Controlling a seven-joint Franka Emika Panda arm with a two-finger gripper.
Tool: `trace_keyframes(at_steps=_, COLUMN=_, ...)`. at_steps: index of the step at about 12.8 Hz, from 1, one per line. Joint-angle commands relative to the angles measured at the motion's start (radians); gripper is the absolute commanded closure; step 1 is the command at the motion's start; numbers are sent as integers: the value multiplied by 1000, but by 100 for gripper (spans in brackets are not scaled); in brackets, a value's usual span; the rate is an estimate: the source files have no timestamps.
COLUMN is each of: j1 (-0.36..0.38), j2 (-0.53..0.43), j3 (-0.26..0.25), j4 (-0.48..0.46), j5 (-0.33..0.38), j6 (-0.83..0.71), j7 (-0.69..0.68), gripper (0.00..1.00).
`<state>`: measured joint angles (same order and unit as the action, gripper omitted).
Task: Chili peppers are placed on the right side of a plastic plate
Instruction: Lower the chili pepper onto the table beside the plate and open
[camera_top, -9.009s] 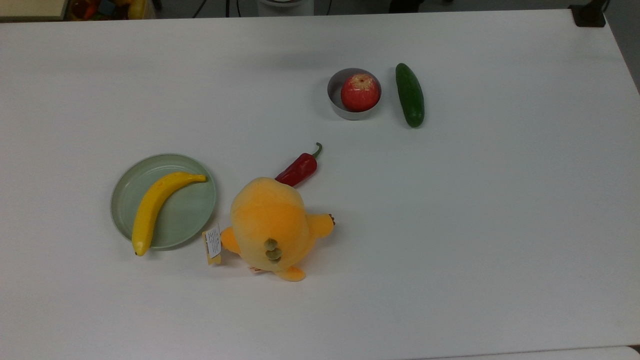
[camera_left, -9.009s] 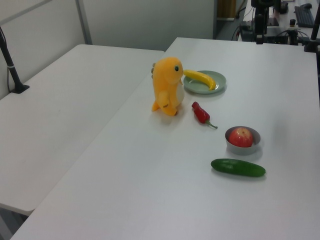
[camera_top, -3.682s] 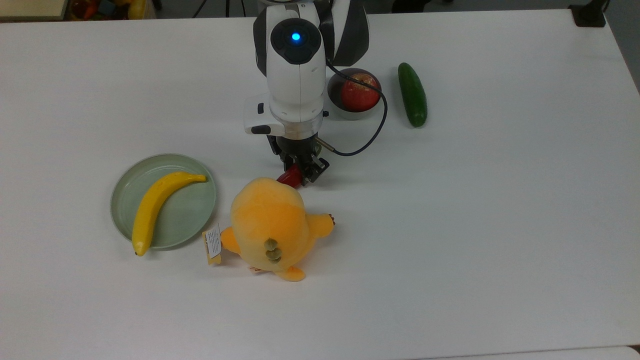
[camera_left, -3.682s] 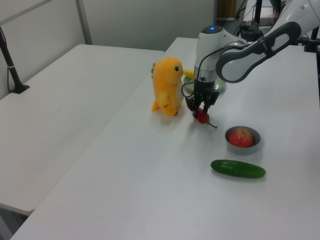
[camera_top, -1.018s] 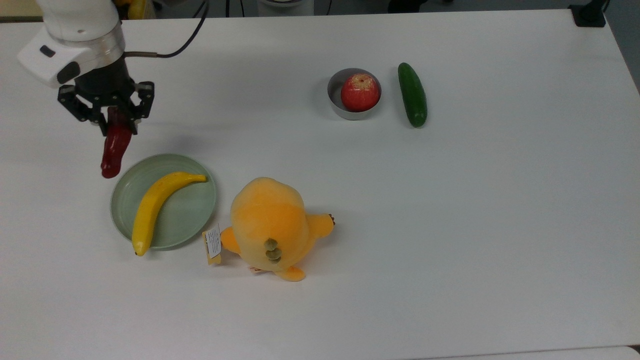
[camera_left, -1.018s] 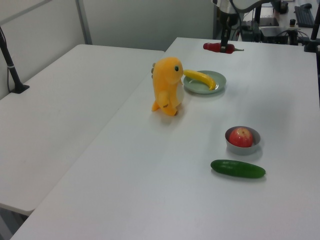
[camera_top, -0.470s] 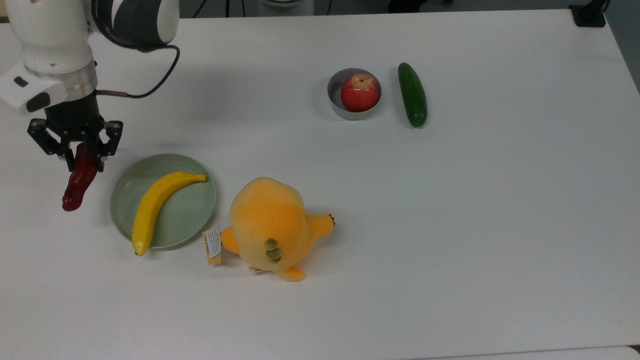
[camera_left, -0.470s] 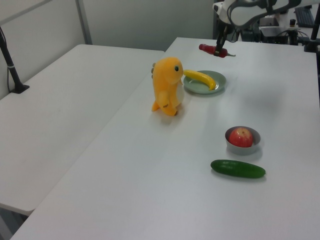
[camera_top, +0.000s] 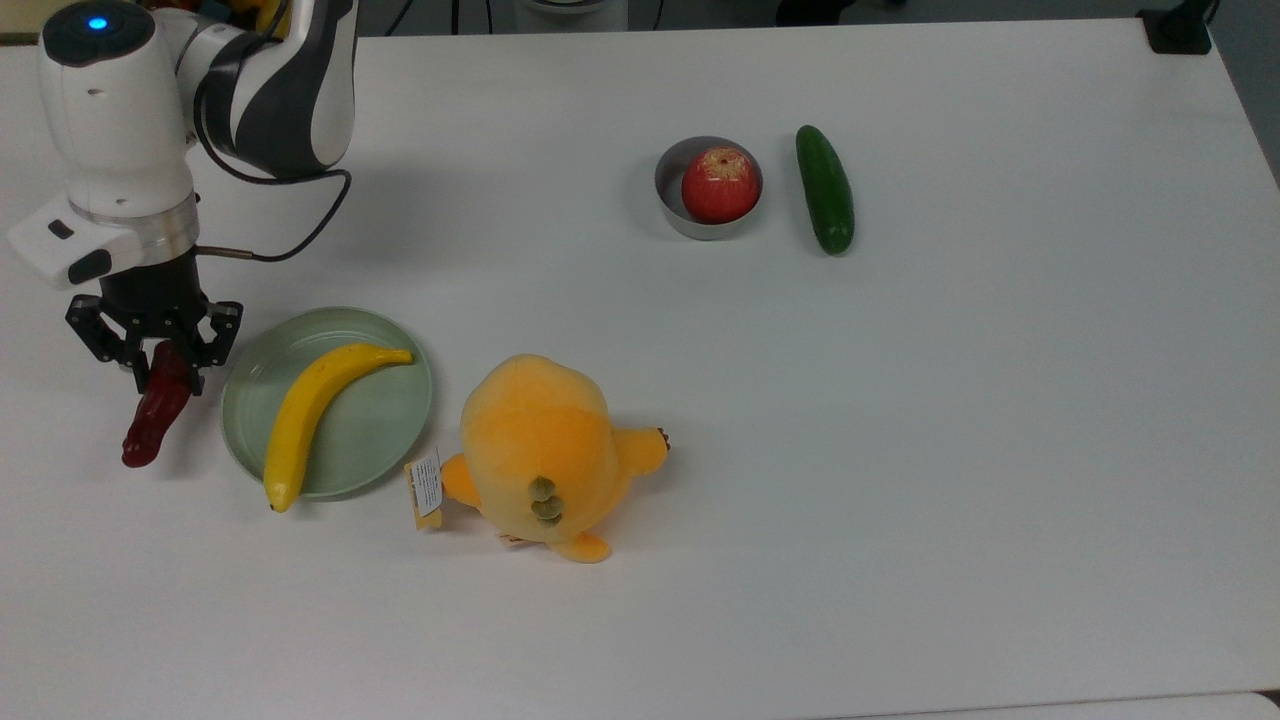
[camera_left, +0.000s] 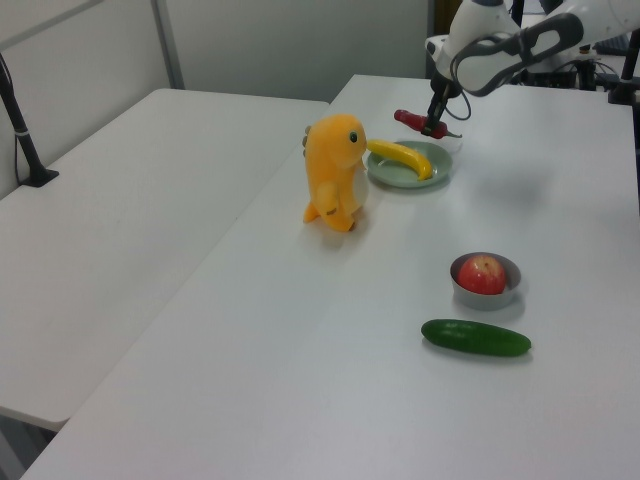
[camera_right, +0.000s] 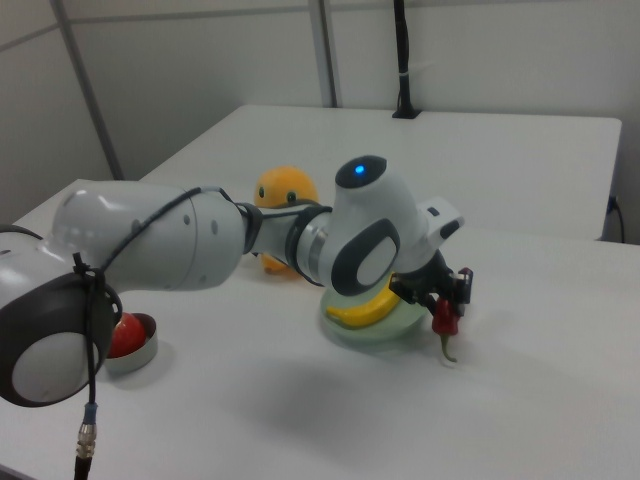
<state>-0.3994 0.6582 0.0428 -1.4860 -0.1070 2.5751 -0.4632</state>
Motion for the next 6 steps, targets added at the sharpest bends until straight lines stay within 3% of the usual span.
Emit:
trace_keyframes(at_steps=1, j1=-21, j2=27, j3=2, j4=16, j5=-5, j6=33, j7=-25, gripper=61)
trace_keyframes(at_steps=2, j1=-22, j2=27, j3=2, j4=16, j5=-5, j6=33, j7=-23, gripper=39)
trace_keyframes(at_steps=3, j1=-25, j2=27, j3=2, j4=15, j5=-8, j6=34, j7=-28, gripper=29)
trace_keyframes(at_steps=4, j1=-24, j2=29, j3=0, j4=13, j5=-8, j6=34, j7=-22, gripper=27)
trace_keyframes(at_steps=6, j1=-22, j2=27, j3=0, j4=13, j5=-8, j6=36, j7=-17, gripper=4)
